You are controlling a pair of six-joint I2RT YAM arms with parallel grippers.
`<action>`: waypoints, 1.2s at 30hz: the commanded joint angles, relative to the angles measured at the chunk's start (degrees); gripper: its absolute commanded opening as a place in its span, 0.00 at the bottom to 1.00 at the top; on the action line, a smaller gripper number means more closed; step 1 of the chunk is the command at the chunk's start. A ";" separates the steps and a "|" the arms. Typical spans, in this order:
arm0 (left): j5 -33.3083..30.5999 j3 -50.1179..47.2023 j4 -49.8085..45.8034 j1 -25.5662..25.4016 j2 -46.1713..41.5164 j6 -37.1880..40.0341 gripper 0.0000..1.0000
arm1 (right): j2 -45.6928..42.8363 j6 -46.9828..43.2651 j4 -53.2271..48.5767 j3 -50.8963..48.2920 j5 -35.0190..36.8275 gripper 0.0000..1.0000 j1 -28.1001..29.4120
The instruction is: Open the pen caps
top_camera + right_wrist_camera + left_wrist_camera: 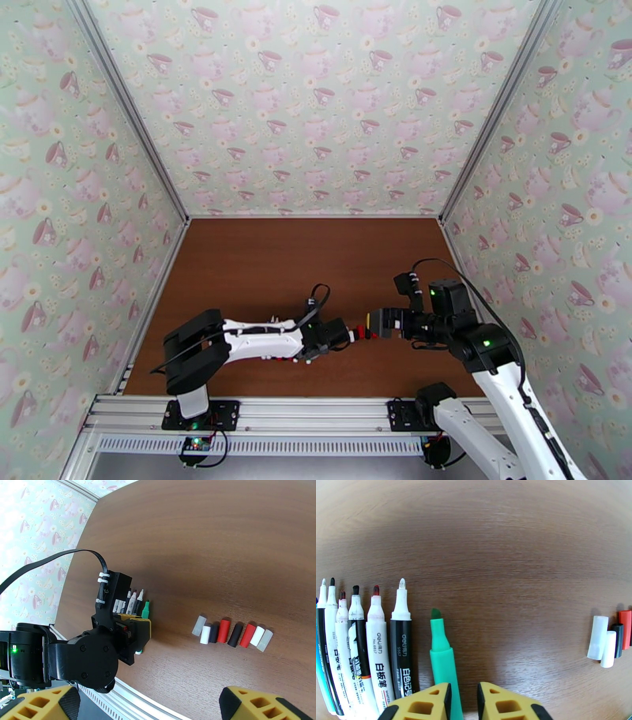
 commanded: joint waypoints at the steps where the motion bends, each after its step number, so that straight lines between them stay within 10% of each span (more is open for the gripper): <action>1: 1.62 0.64 -0.03 -0.37 1.65 0.24 0.24 | -0.74 -0.15 -1.11 -0.71 1.21 1.00 0.41; 36: -2.20 1.45 -8.61 0.99 2.95 0.78 0.22 | -0.72 0.02 -1.03 -0.80 1.42 1.00 0.36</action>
